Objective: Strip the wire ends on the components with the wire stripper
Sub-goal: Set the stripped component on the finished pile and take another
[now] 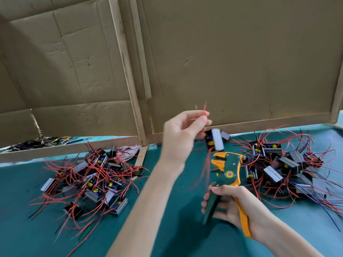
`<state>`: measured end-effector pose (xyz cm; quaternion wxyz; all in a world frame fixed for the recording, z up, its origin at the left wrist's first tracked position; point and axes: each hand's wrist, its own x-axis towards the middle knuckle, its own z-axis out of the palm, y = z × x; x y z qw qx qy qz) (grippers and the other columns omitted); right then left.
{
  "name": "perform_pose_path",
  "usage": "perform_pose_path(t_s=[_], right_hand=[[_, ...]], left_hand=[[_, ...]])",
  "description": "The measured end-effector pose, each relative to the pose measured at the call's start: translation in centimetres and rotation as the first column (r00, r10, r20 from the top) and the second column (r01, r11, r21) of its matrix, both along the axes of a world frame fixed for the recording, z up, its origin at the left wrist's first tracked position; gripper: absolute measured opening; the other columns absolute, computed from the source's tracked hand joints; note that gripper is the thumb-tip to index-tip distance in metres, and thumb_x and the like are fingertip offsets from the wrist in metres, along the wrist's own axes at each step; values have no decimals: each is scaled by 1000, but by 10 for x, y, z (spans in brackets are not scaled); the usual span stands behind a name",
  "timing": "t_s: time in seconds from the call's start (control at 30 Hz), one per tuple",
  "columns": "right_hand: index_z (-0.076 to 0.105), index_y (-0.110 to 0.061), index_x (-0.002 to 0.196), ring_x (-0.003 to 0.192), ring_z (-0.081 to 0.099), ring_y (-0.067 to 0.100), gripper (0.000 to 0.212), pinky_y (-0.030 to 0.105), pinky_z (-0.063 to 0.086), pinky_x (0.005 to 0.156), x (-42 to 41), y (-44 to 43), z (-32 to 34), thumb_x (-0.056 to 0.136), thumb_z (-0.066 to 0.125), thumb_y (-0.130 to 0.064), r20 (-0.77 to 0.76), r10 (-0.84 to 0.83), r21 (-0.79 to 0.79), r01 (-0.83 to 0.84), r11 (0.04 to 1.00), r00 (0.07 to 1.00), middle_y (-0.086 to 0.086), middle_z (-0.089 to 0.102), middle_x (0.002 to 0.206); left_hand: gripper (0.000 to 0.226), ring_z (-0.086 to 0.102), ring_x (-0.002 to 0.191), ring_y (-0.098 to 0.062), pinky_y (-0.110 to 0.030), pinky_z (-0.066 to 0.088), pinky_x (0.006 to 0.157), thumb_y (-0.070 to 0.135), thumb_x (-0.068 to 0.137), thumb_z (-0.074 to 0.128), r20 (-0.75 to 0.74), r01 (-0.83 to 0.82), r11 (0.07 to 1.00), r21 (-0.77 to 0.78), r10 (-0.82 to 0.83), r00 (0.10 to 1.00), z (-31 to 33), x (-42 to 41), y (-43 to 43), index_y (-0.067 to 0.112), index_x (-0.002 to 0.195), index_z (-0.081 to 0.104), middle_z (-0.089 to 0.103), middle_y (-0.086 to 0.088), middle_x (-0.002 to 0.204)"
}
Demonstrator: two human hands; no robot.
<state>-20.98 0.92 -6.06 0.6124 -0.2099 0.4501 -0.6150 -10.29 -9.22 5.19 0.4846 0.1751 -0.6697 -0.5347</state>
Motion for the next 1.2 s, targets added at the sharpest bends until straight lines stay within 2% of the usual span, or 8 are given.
perform_pose_path(t_s=[0.13,0.3,0.5,0.6,0.67,0.77,0.87,1.2], right_hand=[[63,3,89,64,68,34,30,41,58,54,0,-1,0,60,64,-4,39,1,27,-2,1000,999,23,66,76],[68,2,80,59,68,31,28,39,58,52,-3,-1,5,53,66,-4,73,4,14,-5,1000,997,20,67,73],[60,5,87,63,69,38,25,48,59,57,-6,-2,4,63,63,-2,158,-76,33,71,997,985,24,65,74],[60,5,87,64,69,38,27,46,60,57,-4,0,4,62,65,-3,112,-65,30,62,998,992,23,65,73],[60,4,87,65,69,37,28,45,60,58,-3,1,3,61,66,-4,70,-60,25,59,998,996,23,65,74],[60,3,88,67,68,37,28,45,60,60,-2,2,4,63,67,-6,28,-50,13,50,999,998,23,64,76],[61,4,89,69,67,37,23,46,60,62,-1,2,4,68,66,-5,0,-43,17,43,999,999,23,64,77],[60,4,93,71,68,38,9,46,60,64,0,2,0,85,59,0,-30,-49,50,50,998,998,24,65,80]], left_hand=[[21,64,78,-10,-20,54,77,-7,93,52,-35,79,984,158,-74,997,-8,-76,26,-3,110,63,69,-19,101],[59,35,138,-32,-22,30,103,-4,97,44,299,350,927,137,-376,877,-26,-96,42,16,150,29,30,-26,150],[48,58,114,-18,-29,42,103,-10,91,42,577,66,985,-159,38,816,-37,-18,-17,13,133,54,61,-13,127],[48,58,110,-17,-24,43,91,-8,89,40,731,-164,897,-410,431,530,-51,38,-64,16,126,60,65,-7,121],[49,51,118,-27,-35,42,94,-3,89,43,767,-189,790,-584,613,192,-62,68,-90,22,128,58,61,-8,127],[48,40,127,-32,-43,34,99,6,94,44,780,-100,775,-624,611,-133,-77,97,-113,32,133,53,53,-7,136],[41,43,127,-29,-43,32,101,16,98,44,801,-78,803,-591,573,-170,-94,109,-125,34,134,53,52,-3,136],[17,45,117,-27,-39,35,97,35,87,65,770,-167,756,-633,637,-32,-105,102,-121,30,104,67,61,-2,116]])
